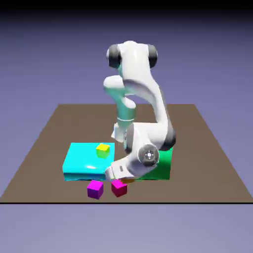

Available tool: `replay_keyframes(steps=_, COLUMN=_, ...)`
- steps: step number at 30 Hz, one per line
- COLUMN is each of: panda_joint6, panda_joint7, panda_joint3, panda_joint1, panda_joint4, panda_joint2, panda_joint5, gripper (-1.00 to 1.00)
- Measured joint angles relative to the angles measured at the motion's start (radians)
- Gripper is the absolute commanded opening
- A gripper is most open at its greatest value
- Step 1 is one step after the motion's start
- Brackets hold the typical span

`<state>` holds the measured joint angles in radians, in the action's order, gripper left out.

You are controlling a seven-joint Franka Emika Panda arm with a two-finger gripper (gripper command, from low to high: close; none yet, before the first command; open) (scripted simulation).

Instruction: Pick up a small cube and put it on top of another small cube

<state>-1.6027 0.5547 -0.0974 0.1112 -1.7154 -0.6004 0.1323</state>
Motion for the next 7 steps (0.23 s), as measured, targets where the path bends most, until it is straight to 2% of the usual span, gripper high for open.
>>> replay_keyframes(steps=3, panda_joint6=-0.125, panda_joint7=0.009, panda_joint3=-0.003, panda_joint1=-0.008, panda_joint4=-0.109, panda_joint2=-0.016, panda_joint5=0.005, gripper=-1.0)
replay_keyframes(steps=4, panda_joint6=-0.162, panda_joint7=0.011, panda_joint3=-0.003, panda_joint1=-0.01, panda_joint4=-0.141, panda_joint2=-0.021, panda_joint5=0.007, gripper=1.0)
replay_keyframes(steps=7, panda_joint6=-0.121, panda_joint7=0.009, panda_joint3=-0.003, panda_joint1=-0.008, panda_joint4=-0.105, panda_joint2=-0.015, panda_joint5=0.008, gripper=1.0)
